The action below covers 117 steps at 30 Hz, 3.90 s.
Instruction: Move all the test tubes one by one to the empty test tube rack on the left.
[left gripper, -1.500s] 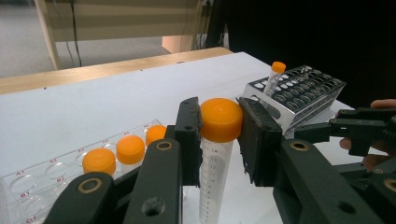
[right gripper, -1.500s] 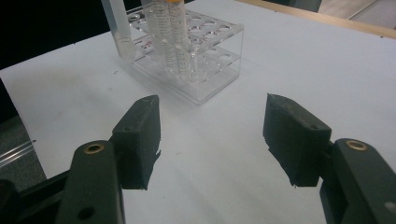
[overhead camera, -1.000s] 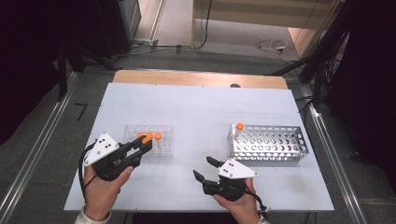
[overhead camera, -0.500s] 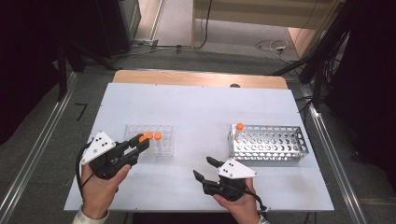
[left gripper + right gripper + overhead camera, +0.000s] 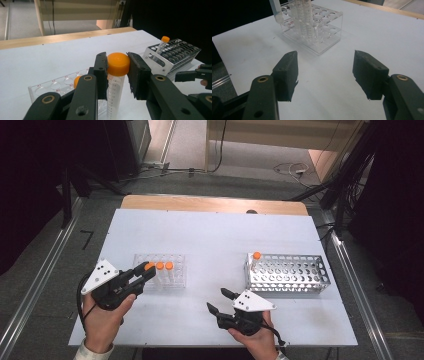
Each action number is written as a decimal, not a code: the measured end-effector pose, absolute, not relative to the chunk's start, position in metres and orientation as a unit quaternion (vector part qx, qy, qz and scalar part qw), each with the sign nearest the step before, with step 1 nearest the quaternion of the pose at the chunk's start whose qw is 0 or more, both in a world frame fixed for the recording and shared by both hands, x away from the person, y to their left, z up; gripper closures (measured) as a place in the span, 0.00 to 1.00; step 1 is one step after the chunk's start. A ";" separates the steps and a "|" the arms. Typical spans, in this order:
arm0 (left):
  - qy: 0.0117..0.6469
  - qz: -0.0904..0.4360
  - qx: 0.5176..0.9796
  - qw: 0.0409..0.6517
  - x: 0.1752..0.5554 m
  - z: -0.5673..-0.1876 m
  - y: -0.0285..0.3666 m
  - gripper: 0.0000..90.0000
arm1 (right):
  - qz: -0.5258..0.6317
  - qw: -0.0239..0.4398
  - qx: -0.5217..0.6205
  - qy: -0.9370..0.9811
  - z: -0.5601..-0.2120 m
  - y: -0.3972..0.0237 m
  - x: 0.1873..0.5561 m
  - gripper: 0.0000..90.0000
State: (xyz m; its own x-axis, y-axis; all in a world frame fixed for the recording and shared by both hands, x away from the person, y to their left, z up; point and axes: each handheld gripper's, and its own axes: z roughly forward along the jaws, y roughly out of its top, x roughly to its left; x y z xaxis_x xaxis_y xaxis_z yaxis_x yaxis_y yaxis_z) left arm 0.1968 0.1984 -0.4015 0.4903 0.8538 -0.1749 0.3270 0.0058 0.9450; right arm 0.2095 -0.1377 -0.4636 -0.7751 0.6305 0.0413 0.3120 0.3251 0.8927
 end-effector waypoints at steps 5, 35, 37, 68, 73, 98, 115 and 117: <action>0.448 0.241 0.662 0.551 0.198 -0.402 0.201 0.78 | 0.500 0.159 0.296 0.798 -0.463 -0.138 0.209 0.40; 0.459 0.249 0.653 0.549 0.200 -0.399 0.214 0.78 | 0.498 0.158 0.295 0.800 -0.465 -0.138 0.210 0.40; 0.460 0.250 0.650 0.550 0.200 -0.399 0.215 0.78 | 0.498 0.158 0.295 0.800 -0.465 -0.138 0.210 0.40; 0.472 0.273 0.640 0.541 0.209 -0.399 0.224 0.78 | 0.496 0.155 0.294 0.802 -0.467 -0.135 0.210 0.40; 0.476 0.277 0.637 0.540 0.211 -0.399 0.227 0.78 | 0.496 0.156 0.294 0.803 -0.467 -0.135 0.210 0.40; 0.474 0.316 0.634 0.523 0.218 -0.401 0.224 0.78 | 0.501 0.157 0.300 0.797 -0.467 -0.134 0.211 0.23; 0.474 0.330 0.657 0.486 0.222 -0.422 0.215 0.78 | 0.501 0.157 0.303 0.795 -0.466 -0.136 0.210 0.23; 0.475 0.330 0.660 0.480 0.221 -0.425 0.214 0.78 | 0.501 0.158 0.302 0.795 -0.465 -0.136 0.210 0.23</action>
State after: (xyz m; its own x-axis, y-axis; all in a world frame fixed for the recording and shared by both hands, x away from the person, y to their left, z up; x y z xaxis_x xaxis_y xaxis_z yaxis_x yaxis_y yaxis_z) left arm 0.2215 0.2142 -0.4251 0.3317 0.9432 -0.0200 0.3097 -0.0889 0.9467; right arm 0.2103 -0.1360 -0.4654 -0.7673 0.6392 0.0509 0.3215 0.3147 0.8931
